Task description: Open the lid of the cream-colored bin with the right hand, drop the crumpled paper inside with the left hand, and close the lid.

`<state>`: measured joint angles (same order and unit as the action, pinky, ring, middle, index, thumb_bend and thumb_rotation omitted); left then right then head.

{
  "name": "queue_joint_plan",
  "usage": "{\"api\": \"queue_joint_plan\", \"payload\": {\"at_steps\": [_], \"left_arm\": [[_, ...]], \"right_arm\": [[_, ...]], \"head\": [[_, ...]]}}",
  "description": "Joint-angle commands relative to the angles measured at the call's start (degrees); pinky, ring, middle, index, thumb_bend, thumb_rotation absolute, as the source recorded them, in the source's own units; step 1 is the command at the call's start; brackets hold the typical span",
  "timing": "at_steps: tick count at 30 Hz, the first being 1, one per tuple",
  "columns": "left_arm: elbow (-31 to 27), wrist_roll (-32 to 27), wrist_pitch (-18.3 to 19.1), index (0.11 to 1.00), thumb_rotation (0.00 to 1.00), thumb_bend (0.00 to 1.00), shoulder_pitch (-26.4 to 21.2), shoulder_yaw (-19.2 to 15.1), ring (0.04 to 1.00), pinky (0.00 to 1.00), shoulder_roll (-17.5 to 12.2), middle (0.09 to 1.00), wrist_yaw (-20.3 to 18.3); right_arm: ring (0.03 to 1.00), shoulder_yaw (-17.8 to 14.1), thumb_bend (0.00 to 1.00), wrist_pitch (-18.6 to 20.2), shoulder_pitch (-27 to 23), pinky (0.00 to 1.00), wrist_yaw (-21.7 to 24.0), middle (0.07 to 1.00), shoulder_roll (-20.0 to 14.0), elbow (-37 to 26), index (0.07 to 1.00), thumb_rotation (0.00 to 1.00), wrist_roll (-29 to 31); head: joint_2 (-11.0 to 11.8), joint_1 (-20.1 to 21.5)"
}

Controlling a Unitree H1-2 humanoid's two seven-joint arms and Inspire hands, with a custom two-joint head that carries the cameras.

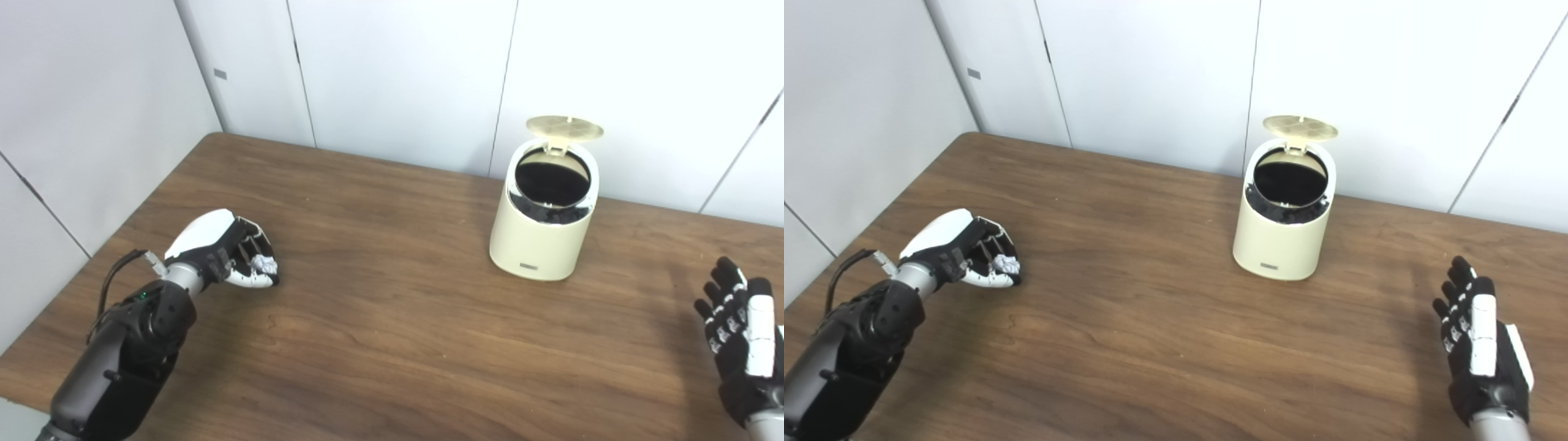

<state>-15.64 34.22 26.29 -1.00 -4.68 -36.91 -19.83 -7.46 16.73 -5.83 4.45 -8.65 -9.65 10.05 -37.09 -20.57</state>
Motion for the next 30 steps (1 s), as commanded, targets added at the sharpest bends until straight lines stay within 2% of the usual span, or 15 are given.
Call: {"api": "queue_joint_plan", "payload": {"at_steps": [1, 10, 19, 26, 30], "left_arm": [[-0.35, 0.65, -1.00, 0.470, 0.00, 0.50, -1.81, -1.15, 0.432, 0.47, -1.12, 0.516, 2.67], [-0.82, 0.72, -0.53, 0.476, 0.00, 0.50, -1.97, -0.90, 0.425, 0.46, -1.58, 0.512, 2.74], [-3.94, 0.02, 0.12, 0.485, 0.00, 0.50, -3.06, -0.88, 0.424, 0.45, -0.85, 0.504, 1.76], [-8.46, -1.63, -2.36, 0.486, 0.00, 0.50, -6.13, 0.38, 0.423, 0.45, -0.12, 0.500, 1.43], [-10.54, -0.79, -0.44, 0.477, 0.00, 0.50, -9.57, 2.36, 0.440, 0.48, 1.05, 0.500, -0.12]], "right_arm": [[0.999, -0.57, 0.54, -1.70, -1.77, 0.99, 0.48, 0.991, -0.43, -0.77, 0.965, 1.00, 1.00], [1.000, -0.61, 0.56, -4.80, -1.87, 1.00, 2.22, 0.992, -0.95, 1.36, 0.979, 1.00, 2.79], [1.000, -0.35, 0.57, -4.64, -1.88, 1.00, 1.84, 0.982, -0.66, 1.17, 0.971, 1.00, 2.48], [0.996, -0.03, 0.58, -3.52, -2.04, 1.00, 1.11, 0.976, -0.26, 0.95, 0.964, 1.00, 1.78], [1.000, 0.02, 0.58, -4.50, -1.94, 1.00, 1.67, 0.981, -0.30, 1.91, 0.969, 1.00, 2.08]], "head": [[-0.07, 0.00], [-0.23, 0.04], [-0.18, 0.68], [0.05, 1.50], [0.14, 2.32]]}}
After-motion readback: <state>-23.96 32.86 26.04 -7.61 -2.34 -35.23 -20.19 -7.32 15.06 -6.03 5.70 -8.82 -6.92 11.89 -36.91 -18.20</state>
